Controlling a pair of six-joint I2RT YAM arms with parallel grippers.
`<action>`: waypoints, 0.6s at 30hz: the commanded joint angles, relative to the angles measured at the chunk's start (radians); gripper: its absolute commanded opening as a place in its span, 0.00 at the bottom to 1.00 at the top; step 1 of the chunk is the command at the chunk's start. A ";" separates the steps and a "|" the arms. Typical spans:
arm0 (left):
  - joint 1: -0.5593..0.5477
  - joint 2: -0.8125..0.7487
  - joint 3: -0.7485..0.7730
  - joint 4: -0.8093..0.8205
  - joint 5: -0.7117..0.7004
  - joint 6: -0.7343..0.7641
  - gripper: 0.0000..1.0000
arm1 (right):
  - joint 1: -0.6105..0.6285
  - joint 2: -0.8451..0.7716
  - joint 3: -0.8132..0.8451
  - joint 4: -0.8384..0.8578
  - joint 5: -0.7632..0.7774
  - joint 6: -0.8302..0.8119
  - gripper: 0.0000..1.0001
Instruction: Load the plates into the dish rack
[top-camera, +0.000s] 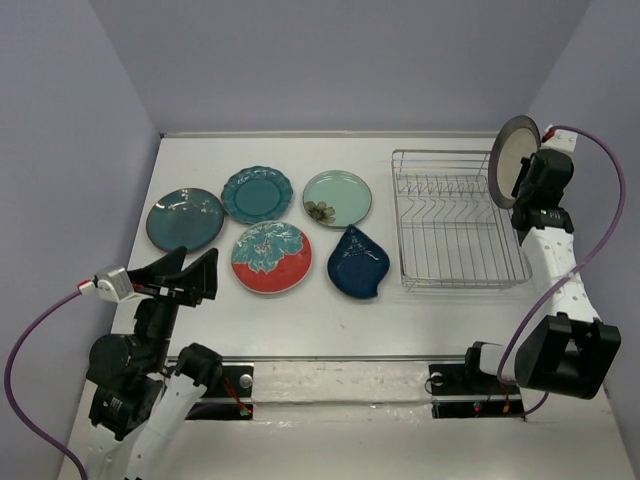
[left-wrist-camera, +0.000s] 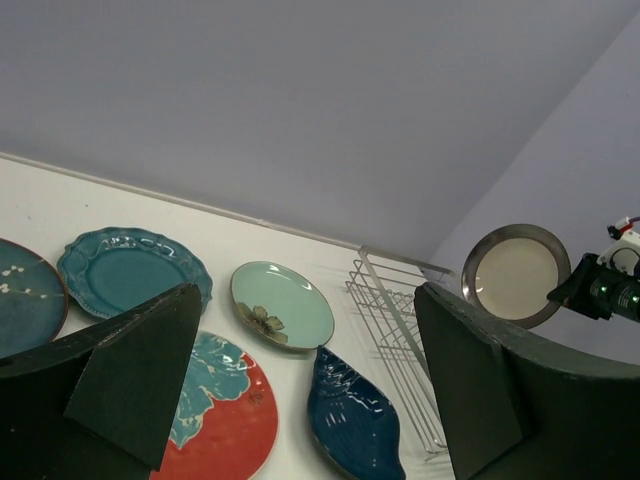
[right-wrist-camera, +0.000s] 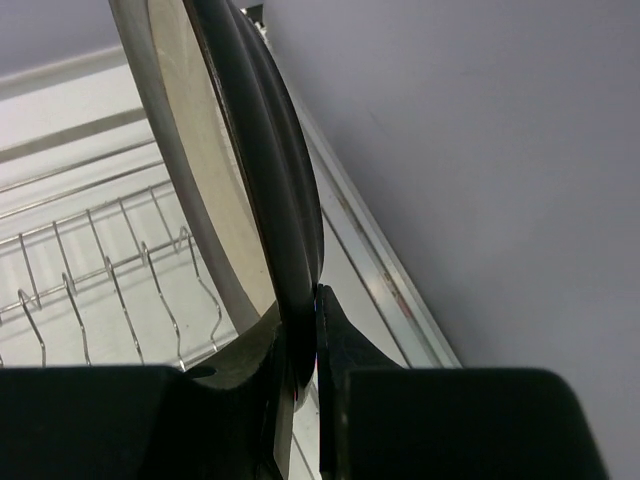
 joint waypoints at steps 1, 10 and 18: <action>-0.008 -0.009 0.004 0.055 0.001 0.015 0.99 | -0.014 -0.066 0.120 0.239 0.043 -0.019 0.07; -0.012 -0.011 0.004 0.053 0.000 0.015 0.99 | -0.024 -0.037 0.035 0.240 0.001 0.001 0.07; -0.011 -0.011 0.004 0.055 -0.005 0.013 0.99 | -0.024 0.001 -0.034 0.251 -0.055 0.004 0.07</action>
